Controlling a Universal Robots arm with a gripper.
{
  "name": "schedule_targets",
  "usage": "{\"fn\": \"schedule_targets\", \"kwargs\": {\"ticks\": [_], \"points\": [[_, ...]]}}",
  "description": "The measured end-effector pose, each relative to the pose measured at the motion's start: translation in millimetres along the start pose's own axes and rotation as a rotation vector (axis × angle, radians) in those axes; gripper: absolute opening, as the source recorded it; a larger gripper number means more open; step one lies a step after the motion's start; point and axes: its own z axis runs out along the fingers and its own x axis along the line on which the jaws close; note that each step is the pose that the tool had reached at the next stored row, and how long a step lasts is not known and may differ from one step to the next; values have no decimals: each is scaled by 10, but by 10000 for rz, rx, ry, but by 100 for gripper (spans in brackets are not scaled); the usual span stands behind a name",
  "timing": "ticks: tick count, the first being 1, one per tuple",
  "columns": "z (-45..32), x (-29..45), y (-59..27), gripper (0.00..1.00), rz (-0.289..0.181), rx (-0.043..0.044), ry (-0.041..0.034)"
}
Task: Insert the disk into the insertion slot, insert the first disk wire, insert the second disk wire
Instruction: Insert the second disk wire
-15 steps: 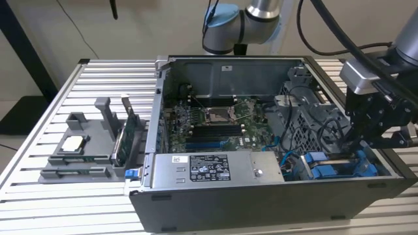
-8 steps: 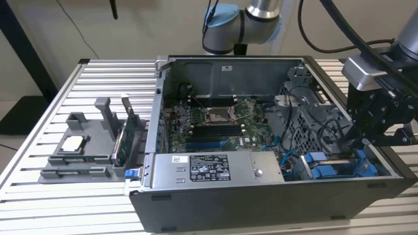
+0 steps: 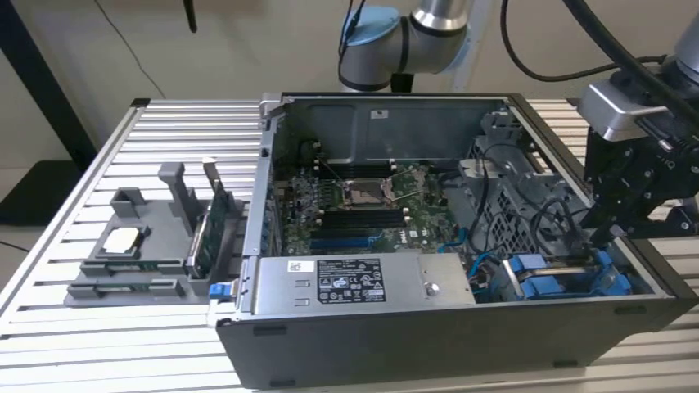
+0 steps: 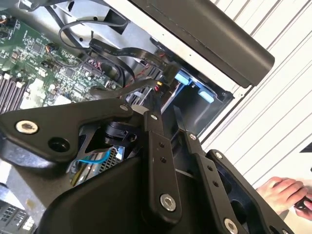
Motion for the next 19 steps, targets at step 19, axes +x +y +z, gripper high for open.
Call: {"fn": "schedule_targets", "kwargs": {"ticks": [19], "points": [[-120, -8, -8, 27, 0, 0, 0]]}}
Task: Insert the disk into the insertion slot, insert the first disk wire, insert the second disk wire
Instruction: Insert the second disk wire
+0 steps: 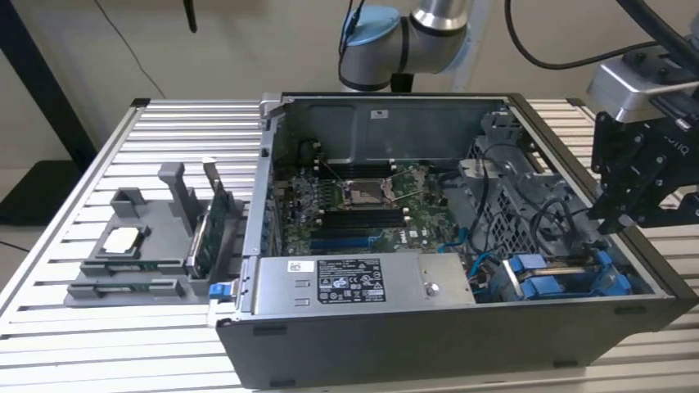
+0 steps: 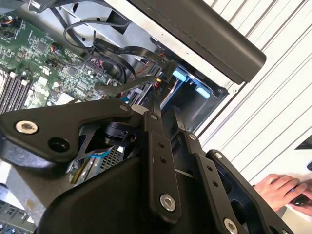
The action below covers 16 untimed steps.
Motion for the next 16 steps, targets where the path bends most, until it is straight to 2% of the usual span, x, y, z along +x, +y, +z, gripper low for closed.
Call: {"fn": "schedule_targets", "kwargs": {"ticks": [16], "points": [[-45, -2, -52, 27, 3, -52, -2]]}}
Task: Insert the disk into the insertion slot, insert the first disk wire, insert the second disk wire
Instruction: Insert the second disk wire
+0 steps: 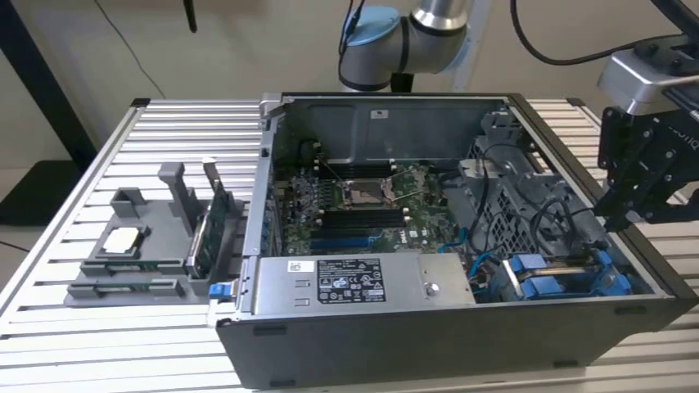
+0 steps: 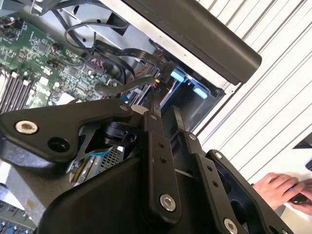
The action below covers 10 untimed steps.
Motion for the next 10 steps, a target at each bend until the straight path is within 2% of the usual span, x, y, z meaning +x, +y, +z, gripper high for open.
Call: {"fn": "schedule_targets", "kwargs": {"ticks": [10], "points": [[6, 0, -89, 27, 0, -1, -1]]}}
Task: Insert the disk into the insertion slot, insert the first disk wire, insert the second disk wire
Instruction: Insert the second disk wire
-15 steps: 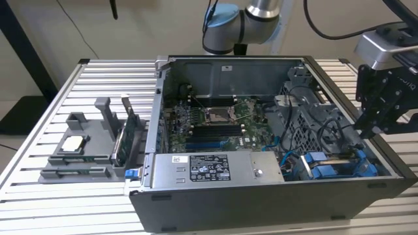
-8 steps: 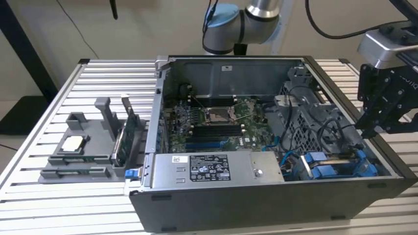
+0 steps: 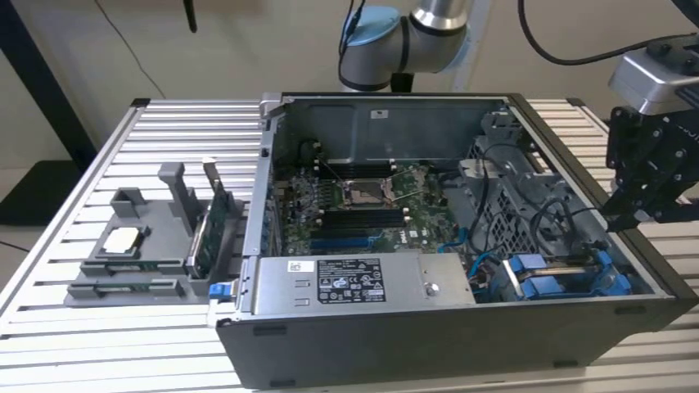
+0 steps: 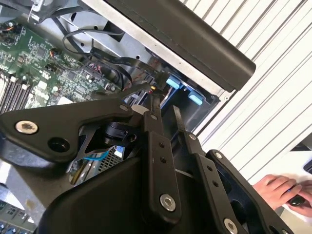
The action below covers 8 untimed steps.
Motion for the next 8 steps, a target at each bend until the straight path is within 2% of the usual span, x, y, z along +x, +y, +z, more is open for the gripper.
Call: {"fn": "schedule_targets", "kwargs": {"ticks": [8], "points": [[12, -15, -65, 27, 0, 0, 0]]}}
